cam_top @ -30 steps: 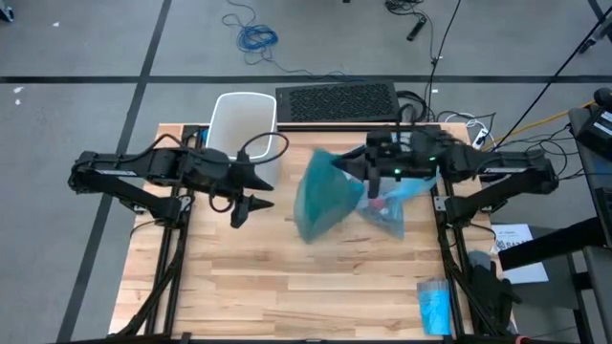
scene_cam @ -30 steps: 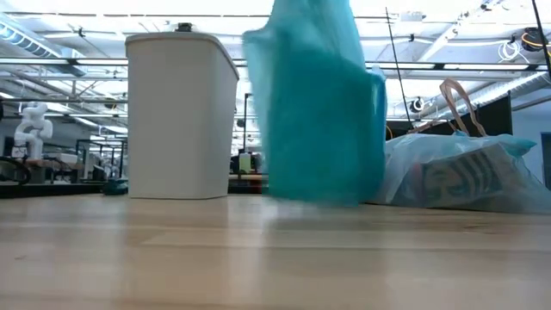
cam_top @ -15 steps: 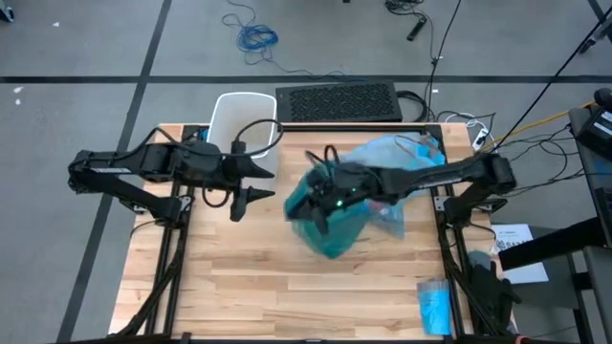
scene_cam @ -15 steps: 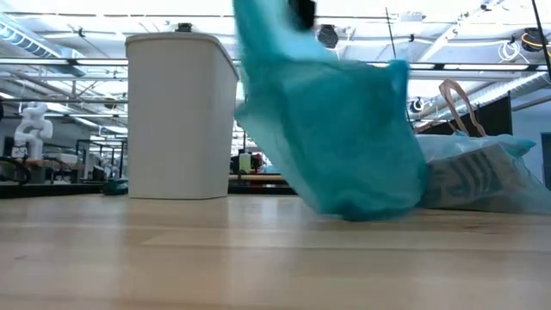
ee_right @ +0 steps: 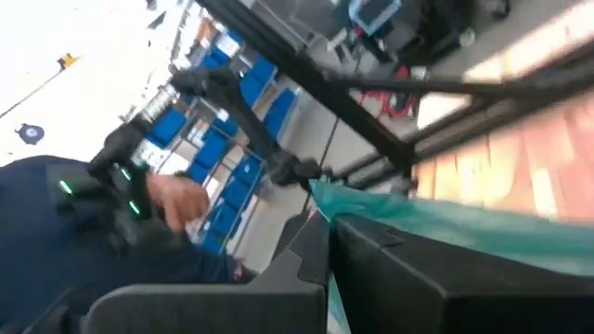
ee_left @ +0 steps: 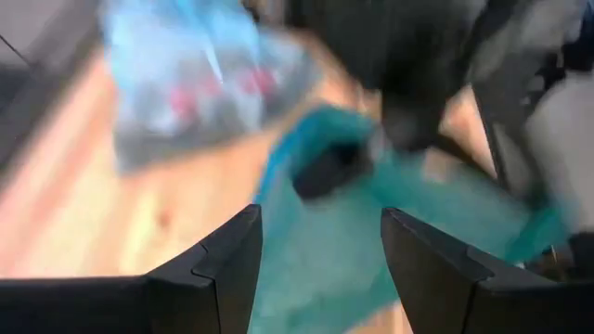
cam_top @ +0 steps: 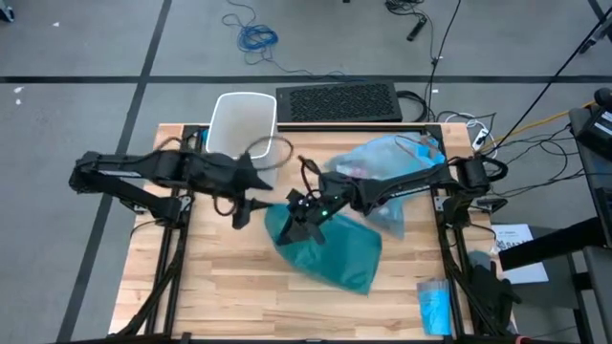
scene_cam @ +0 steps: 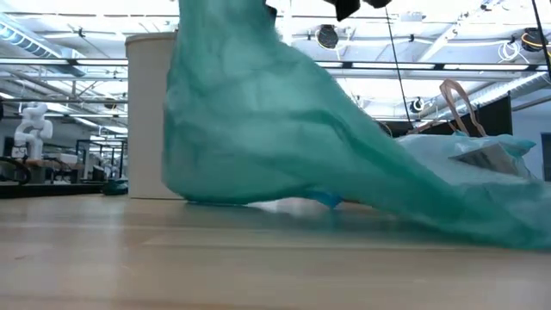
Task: Place trash/remove bag and relplace
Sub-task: Insert the blue trash bag into the white trash bin
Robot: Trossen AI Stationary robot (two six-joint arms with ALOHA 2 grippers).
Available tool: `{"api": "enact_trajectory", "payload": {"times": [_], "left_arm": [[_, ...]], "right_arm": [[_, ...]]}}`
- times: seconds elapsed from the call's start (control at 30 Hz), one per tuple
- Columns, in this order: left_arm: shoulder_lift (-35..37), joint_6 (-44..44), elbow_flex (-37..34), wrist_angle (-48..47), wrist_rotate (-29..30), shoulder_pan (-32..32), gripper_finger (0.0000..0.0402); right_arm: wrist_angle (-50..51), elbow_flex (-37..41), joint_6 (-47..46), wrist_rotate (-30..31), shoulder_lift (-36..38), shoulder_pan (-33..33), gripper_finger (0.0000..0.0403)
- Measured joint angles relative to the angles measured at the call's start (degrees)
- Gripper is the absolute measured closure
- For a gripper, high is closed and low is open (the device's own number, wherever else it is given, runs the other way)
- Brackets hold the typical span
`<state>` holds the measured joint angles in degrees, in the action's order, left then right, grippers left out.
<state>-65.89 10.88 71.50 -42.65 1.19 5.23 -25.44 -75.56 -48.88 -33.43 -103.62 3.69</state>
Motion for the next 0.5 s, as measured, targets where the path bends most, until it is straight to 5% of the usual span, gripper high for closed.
{"api": "enact_trajectory", "payload": {"times": [0.33, 0.5], "left_arm": [[-1.0, 5.3, -5.24, 10.12, -18.47, 0.04, 0.0188], [-1.89, 3.8, -5.24, 10.47, -16.22, 0.09, 0.0188]], "right_arm": [[5.92, -0.04, 0.24, 2.41, 0.09, -0.84, 0.0403], [5.85, -0.04, 0.63, 1.5, 0.09, -0.68, 0.0403]]}}
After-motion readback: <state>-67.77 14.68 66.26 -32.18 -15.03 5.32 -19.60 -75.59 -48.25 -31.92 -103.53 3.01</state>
